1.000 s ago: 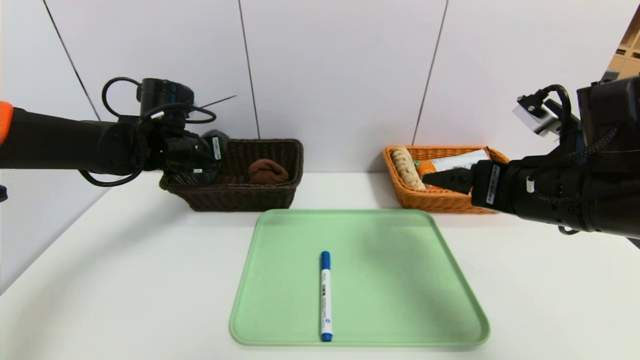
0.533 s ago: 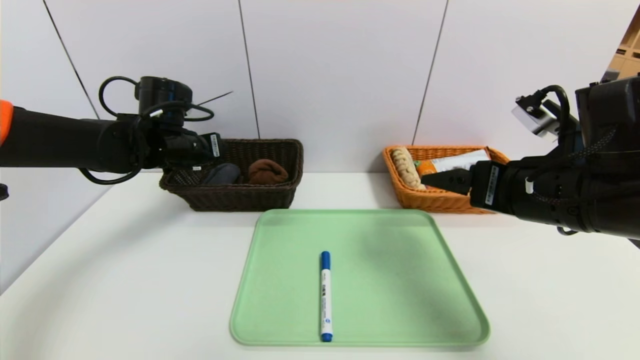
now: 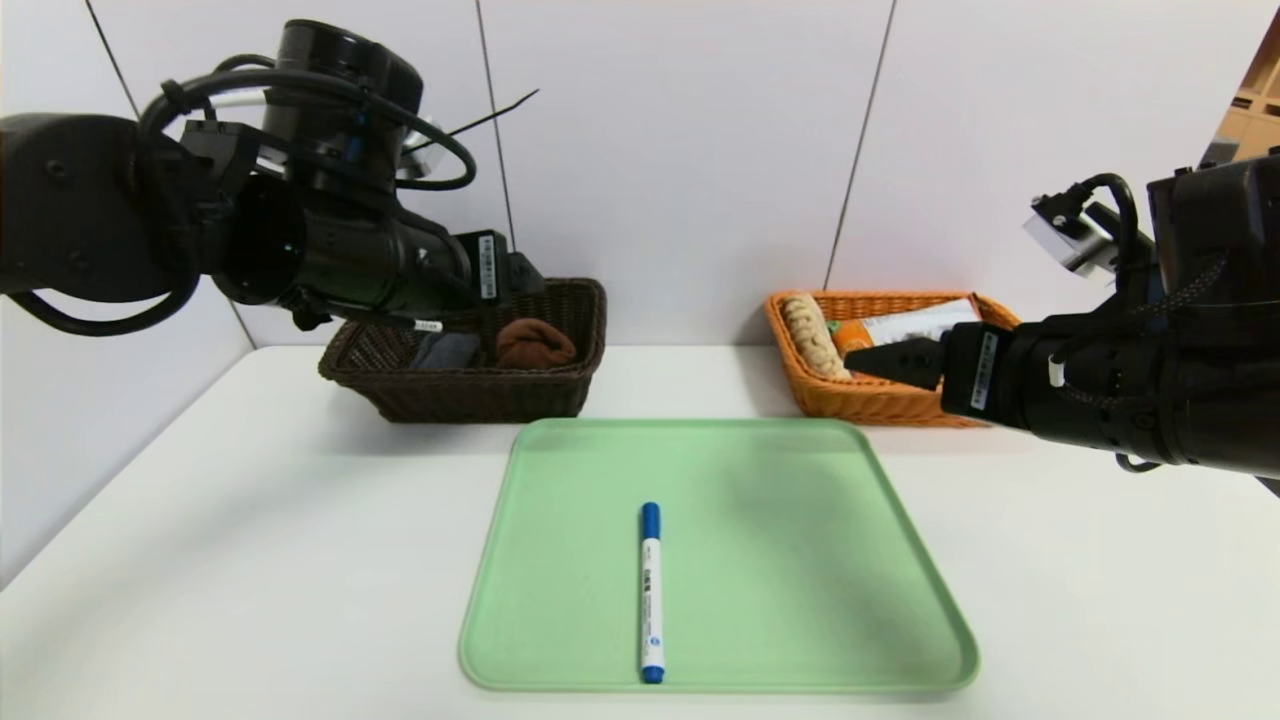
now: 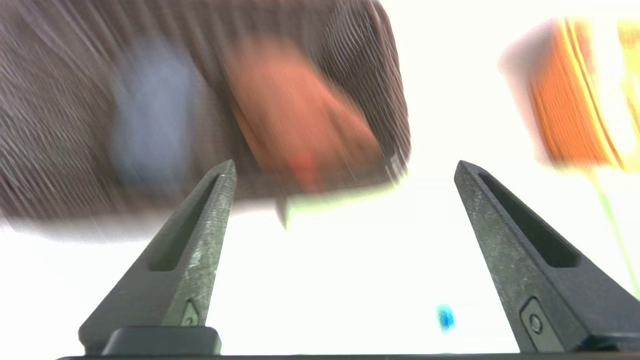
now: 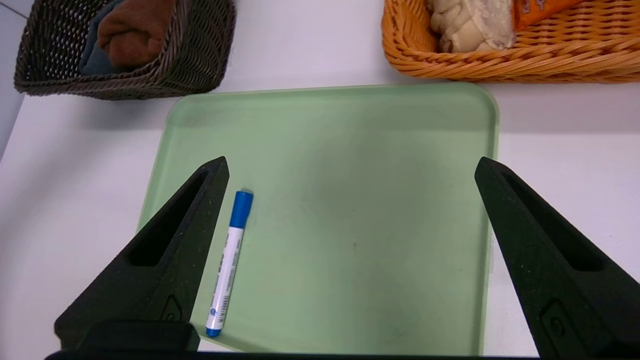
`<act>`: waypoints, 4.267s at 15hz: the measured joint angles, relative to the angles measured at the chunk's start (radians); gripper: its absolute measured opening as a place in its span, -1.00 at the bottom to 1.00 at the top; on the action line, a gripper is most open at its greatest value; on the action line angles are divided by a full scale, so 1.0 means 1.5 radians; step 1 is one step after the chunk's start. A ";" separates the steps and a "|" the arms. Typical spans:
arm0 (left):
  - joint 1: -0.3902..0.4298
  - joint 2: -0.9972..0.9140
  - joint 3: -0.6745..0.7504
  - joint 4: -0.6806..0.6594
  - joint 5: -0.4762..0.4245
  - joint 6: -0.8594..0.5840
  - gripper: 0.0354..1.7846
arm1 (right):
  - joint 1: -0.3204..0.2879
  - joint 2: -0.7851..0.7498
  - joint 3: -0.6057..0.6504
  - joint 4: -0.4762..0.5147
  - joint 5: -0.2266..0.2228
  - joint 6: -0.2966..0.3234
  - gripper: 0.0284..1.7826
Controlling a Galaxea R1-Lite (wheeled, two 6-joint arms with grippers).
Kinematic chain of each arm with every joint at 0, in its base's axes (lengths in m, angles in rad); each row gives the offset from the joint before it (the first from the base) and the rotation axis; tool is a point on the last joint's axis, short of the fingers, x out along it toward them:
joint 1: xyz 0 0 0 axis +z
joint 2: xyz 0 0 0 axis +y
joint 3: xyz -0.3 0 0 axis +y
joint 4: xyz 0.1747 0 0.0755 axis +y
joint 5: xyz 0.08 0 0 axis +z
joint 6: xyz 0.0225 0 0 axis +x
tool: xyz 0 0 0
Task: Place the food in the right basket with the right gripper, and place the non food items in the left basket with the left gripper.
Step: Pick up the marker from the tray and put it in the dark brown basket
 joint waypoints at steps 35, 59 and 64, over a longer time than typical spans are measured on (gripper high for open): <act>-0.312 0.317 -0.165 0.385 0.068 -0.366 -0.83 | -0.141 0.010 0.034 -0.006 0.009 -0.123 0.90; 0.109 0.144 -0.269 0.173 0.058 -0.287 -0.83 | -0.141 -0.037 0.074 -0.006 0.026 -0.118 0.90; 0.178 0.246 -0.267 0.112 0.015 -0.287 -0.83 | -0.141 -0.041 0.076 -0.007 0.027 -0.118 0.90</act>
